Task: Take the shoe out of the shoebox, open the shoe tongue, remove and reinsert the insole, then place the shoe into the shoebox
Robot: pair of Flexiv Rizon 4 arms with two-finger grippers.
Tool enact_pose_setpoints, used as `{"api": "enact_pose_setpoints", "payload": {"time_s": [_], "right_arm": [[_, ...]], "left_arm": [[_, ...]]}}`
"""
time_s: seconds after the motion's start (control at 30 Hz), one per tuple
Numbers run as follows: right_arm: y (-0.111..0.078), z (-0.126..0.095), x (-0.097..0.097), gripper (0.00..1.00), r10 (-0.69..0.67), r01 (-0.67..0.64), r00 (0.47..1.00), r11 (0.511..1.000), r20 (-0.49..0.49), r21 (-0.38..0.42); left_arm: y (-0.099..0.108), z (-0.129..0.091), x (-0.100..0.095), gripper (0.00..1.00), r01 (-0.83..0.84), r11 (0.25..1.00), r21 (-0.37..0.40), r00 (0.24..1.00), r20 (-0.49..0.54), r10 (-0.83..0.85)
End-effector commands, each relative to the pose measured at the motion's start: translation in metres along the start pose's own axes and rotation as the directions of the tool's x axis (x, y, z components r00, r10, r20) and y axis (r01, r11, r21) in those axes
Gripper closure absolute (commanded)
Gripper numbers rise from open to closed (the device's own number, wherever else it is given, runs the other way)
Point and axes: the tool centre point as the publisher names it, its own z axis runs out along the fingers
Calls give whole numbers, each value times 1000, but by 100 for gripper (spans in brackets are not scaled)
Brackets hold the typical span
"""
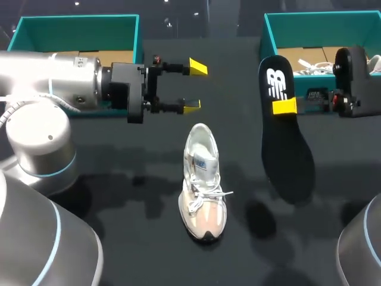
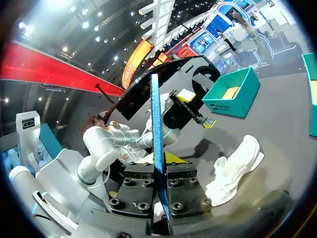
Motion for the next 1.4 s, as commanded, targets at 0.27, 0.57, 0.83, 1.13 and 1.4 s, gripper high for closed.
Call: {"api": "enact_pose_setpoints", "payload": {"time_s": [0.27,0.57,0.83,1.13,1.4], "right_arm": [[32,9,-59,100,7,1,997,996,-81,93],[62,22,-91,100,215,-212,975,975,-52,60],[70,33,-101,100,308,-307,951,950,-20,47],[74,43,-107,100,398,-396,917,916,-18,62],[75,51,-114,100,528,-528,849,849,-8,12]], "left_arm": [[-1,-6,2,0,-5,1000,6,1000,6,5],[-1,-6,2,0,-5,1000,6,1000,6,5],[-1,-6,2,0,-5,1000,6,1000,6,5],[1,1,4,0,9,1000,-1,1000,6,-9],[5,13,1,0,30,1000,-1,1000,-4,-30]]}}
